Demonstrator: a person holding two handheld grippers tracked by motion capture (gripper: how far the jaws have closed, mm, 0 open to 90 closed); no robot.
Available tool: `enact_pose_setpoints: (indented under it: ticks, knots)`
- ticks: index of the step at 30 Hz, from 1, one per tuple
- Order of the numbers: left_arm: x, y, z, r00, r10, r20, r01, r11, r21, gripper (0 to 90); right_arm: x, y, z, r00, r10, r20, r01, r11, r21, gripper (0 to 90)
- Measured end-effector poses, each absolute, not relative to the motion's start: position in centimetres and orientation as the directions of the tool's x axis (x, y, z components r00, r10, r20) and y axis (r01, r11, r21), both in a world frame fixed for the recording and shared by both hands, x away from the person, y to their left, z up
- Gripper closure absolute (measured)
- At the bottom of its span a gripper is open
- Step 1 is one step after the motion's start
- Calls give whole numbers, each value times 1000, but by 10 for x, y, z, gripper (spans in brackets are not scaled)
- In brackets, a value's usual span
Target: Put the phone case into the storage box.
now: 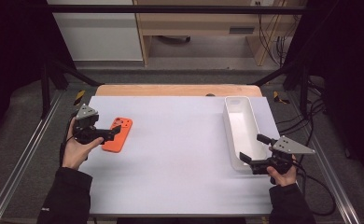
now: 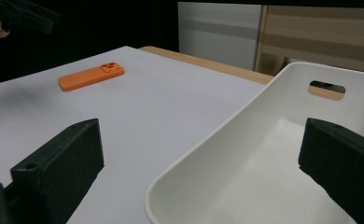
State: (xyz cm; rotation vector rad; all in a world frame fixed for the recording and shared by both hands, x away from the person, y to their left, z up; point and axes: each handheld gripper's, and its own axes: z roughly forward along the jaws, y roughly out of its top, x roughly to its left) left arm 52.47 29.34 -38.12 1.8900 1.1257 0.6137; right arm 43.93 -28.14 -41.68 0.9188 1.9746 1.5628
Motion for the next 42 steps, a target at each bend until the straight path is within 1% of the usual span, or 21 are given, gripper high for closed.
enact_pose_setpoints:
  ticks: [8, 9, 23, 29, 31, 34, 42]
  knots:
    - [535, 303, -385, 452, 891, -24, 498, -231, 836, 0, 440, -281, -417, -673, 738, 49, 218, 135, 967, 3]
    - [536, 303, -385, 449, 893, -15, 500, -238, 833, 0, 440, -281, -417, -673, 738, 51, 221, 135, 966, 3]
    - [558, 293, -384, 450, 893, 12, 524, -276, 805, 0, 440, -281, -417, -671, 740, 45, 218, 140, 966, 4]
    - [565, 288, -384, 451, 892, -4, 534, -266, 803, 0, 439, -281, -417, -671, 740, 49, 220, 135, 966, 3]
    - [568, 287, -385, 451, 893, 6, 531, -274, 802, 0, 440, -281, -417, -671, 740, 50, 221, 135, 966, 3]
    - [572, 286, -388, 445, 895, -6, 540, -264, 799, 0, 440, -281, -417, -671, 740, 45, 218, 138, 966, 3]
    - [577, 283, -394, 443, 897, -1, 559, -275, 782, 0, 440, -281, -417, -670, 741, 47, 221, 138, 966, 3]
